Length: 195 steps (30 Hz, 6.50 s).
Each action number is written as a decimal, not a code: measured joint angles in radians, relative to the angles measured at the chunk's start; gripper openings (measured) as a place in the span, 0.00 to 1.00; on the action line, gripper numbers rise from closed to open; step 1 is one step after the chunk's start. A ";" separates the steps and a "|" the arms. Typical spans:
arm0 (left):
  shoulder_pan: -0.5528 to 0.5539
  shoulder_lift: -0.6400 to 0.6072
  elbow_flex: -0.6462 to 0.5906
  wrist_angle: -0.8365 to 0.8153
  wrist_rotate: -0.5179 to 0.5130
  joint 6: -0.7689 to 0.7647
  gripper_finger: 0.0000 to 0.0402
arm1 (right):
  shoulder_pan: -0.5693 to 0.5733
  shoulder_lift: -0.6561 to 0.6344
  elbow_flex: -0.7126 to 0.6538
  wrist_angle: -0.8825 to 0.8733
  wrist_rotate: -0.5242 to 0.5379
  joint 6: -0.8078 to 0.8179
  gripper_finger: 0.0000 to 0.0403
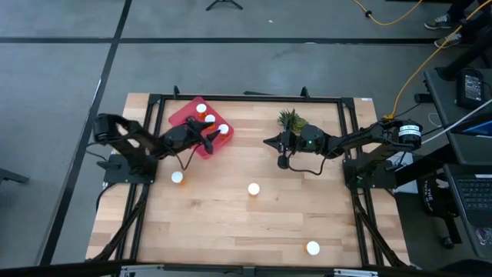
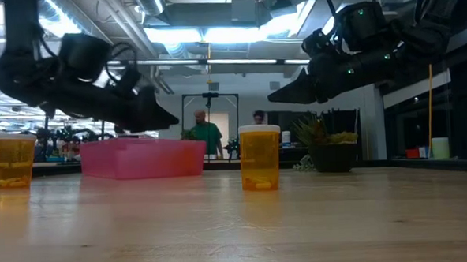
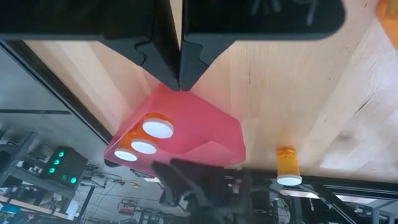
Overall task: Pick and place pill bottles into a basket
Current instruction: Put the top orange pill bottle into the red container
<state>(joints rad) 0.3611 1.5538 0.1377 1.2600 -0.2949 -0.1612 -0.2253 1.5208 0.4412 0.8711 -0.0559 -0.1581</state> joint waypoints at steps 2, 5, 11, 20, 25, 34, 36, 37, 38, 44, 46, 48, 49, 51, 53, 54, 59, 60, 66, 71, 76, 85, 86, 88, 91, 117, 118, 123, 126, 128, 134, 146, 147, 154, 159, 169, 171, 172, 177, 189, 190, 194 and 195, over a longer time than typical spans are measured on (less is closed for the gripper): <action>0.000 -0.053 -0.029 -0.002 0.005 -0.004 0.57 | 0.000 0.000 0.000 0.000 0.000 0.000 0.03; -0.001 -0.122 -0.063 -0.001 0.058 -0.009 0.57 | 0.000 0.000 0.000 0.000 0.000 0.000 0.03; -0.001 -0.205 -0.098 -0.008 0.176 -0.009 0.55 | 0.000 0.000 0.000 0.001 0.000 -0.001 0.03; -0.001 -0.297 -0.086 -0.108 0.268 -0.047 0.43 | 0.000 0.000 0.000 0.002 0.002 -0.005 0.03; -0.001 -0.365 0.003 -0.350 0.263 -0.016 0.32 | -0.001 0.000 0.000 0.006 0.002 -0.006 0.03; -0.085 -0.536 0.289 -1.153 0.217 0.059 0.07 | -0.001 0.000 0.000 0.007 0.003 -0.008 0.03; -0.130 -0.566 0.336 -1.231 0.218 0.102 0.02 | -0.001 0.000 0.000 0.007 0.003 -0.008 0.03; -0.152 -0.578 0.353 -1.248 0.219 0.118 0.01 | -0.001 0.000 0.000 0.007 0.003 -0.008 0.03; -0.173 -0.591 0.366 -1.259 0.219 0.124 0.01 | -0.001 0.000 0.000 0.007 0.003 -0.007 0.03; -0.267 -0.648 0.417 -1.333 0.195 -0.046 0.01 | -0.001 0.000 0.000 0.007 0.003 -0.005 0.03; -0.311 -0.650 0.433 -1.381 0.118 -0.080 0.01 | -0.001 0.000 0.000 0.004 0.003 -0.004 0.03; -0.380 -0.647 0.446 -1.430 0.021 -0.090 0.01 | -0.001 0.000 0.000 -0.002 0.003 -0.003 0.03; -0.415 -0.644 0.454 -1.455 -0.025 -0.100 0.01 | -0.001 0.000 0.000 -0.005 0.002 -0.002 0.03; -0.493 -0.637 0.475 -1.514 -0.119 -0.141 0.01 | 0.002 0.000 0.000 -0.010 0.002 0.002 0.03; -0.579 -0.623 0.510 -1.571 -0.221 -0.198 0.01 | 0.007 0.000 0.000 -0.016 0.002 0.022 0.03; -0.625 -0.613 0.532 -1.605 -0.266 -0.224 0.01 | 0.008 0.000 0.000 -0.017 0.002 0.024 0.03; -0.829 -0.529 0.661 -1.798 -0.459 -0.408 0.00 | 0.030 0.000 0.000 -0.022 0.001 0.026 0.03; -0.864 -0.506 0.688 -1.836 -0.481 -0.455 0.00 | 0.035 0.000 0.000 -0.023 0.001 0.026 0.03; -1.012 -0.314 0.855 -2.056 -0.500 -0.745 0.00 | 0.056 0.000 -0.001 -0.036 0.001 0.035 0.03; -1.116 -0.152 0.998 -2.265 -0.418 -1.027 0.00 | 0.071 0.000 -0.001 -0.023 0.001 0.081 0.03; -1.261 -0.044 1.080 -2.428 -0.444 -1.342 0.00 | 0.097 0.000 -0.001 -0.013 0.001 0.128 0.03; -1.466 0.123 1.085 -2.634 -0.505 -1.899 0.00 | 0.169 0.000 -0.001 0.008 0.003 0.158 0.03; -1.469 0.144 1.085 -2.660 -0.484 -1.935 0.01 | 0.177 0.000 -0.001 0.009 0.008 0.158 0.03; -1.469 0.179 1.084 -2.699 -0.453 -2.001 0.00 | 0.190 0.000 -0.001 0.009 0.010 0.158 0.03; -1.454 0.222 1.084 -2.710 -0.416 -2.026 0.01 | 0.207 0.000 -0.001 0.010 0.010 0.158 0.03; -1.399 0.254 1.084 -2.696 -0.393 -1.948 0.33 | 0.222 0.000 -0.001 0.011 0.013 0.184 0.03; -1.399 0.254 1.084 -2.696 -0.393 -1.947 0.36 | 0.222 0.000 -0.001 0.011 0.013 0.184 0.03; -1.399 0.254 1.084 -2.692 -0.383 -1.946 0.52 | 0.222 0.000 0.000 0.011 0.012 0.184 0.03; -1.399 0.253 1.084 -2.692 -0.382 -1.946 0.59 | 0.222 0.000 0.000 0.011 0.010 0.184 0.03; -1.399 0.253 1.084 -2.692 -0.375 -1.948 0.62 | 0.222 0.000 0.000 0.011 0.010 0.184 0.03; -1.425 0.253 1.041 -2.673 -0.391 -2.108 0.64 | 0.222 0.000 0.000 0.011 0.010 0.184 0.03; -1.400 0.318 0.921 -2.616 -0.358 -2.177 0.63 | 0.222 0.000 0.000 0.011 0.010 0.183 0.03; -1.396 0.323 0.912 -2.614 -0.356 -2.177 0.63 | 0.222 0.000 0.000 0.011 0.010 0.183 0.03; -1.386 0.335 0.849 -2.493 -0.362 -2.168 0.63 | 0.222 0.000 0.000 0.011 0.010 0.184 0.03; -1.379 0.335 0.769 -2.348 -0.367 -2.159 0.63 | 0.222 0.000 0.000 0.010 0.010 0.184 0.03; -1.381 0.333 0.691 -2.262 -0.399 -2.157 0.63 | 0.222 0.000 0.000 0.010 0.011 0.184 0.03; -1.381 0.333 0.691 -2.262 -0.402 -2.157 0.63 | 0.222 0.000 0.000 0.010 0.011 0.184 0.03; -1.381 0.333 0.692 -2.263 -0.401 -2.157 0.63 | 0.222 0.000 0.000 0.011 0.011 0.184 0.03; -1.380 0.334 0.701 -2.277 -0.370 -2.152 0.63 | 0.222 0.000 0.000 0.010 0.011 0.183 0.03; -1.379 0.336 0.802 -2.460 -0.325 -2.155 0.63 | 0.222 0.000 0.000 0.011 0.011 0.183 0.03; -1.377 0.336 0.805 -2.461 -0.331 -2.155 0.63 | 0.222 0.000 0.000 0.011 0.011 0.183 0.03; -1.361 0.330 0.813 -2.463 -0.336 -2.154 0.63 | 0.222 0.000 0.000 0.011 0.011 0.185 0.03; -1.357 0.325 0.813 -2.463 -0.340 -2.150 0.63 | 0.222 0.000 0.000 0.011 0.011 0.191 0.03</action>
<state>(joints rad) -0.9961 1.8787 0.9504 -1.2034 -0.6346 -2.3112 -0.0030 1.5208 0.4416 0.8818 -0.0452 0.0326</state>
